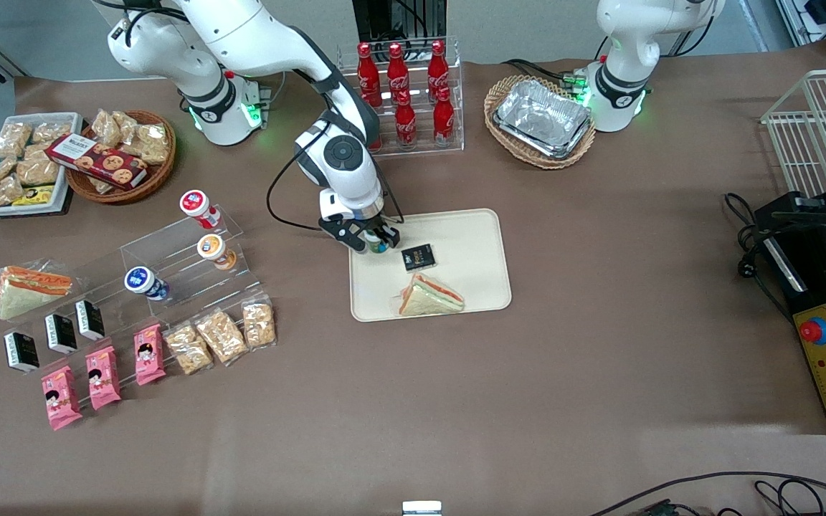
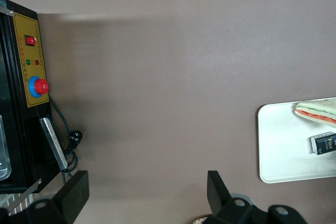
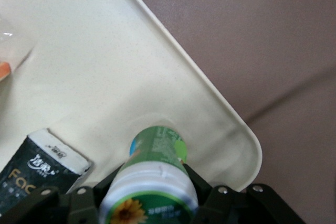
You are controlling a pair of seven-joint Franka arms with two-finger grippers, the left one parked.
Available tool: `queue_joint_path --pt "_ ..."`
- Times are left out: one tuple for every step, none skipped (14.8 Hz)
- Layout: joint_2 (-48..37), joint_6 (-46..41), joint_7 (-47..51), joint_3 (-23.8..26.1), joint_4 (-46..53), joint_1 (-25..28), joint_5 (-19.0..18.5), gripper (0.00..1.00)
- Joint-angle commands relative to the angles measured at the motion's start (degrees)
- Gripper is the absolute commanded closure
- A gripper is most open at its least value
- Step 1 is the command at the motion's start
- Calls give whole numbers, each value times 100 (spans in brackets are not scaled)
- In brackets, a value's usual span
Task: Place green gum on tray
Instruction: 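Lower the green gum bottle onto the tray beside the black packet and release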
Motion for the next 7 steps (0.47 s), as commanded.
queue_joint_path --pt "-3 153 73 -61 -79 61 30 0" --pt "-3 145 73 -61 -79 61 30 0" --pt "-3 145 73 -61 -70 61 30 0" --pt "-11 145 64 -61 -70 61 30 0" --pt "-11 145 64 -61 -70 52 30 0" --pt "-20 145 56 -61 -70 52 30 0" --pt "-38 127 21 -61 -70 43 30 0"
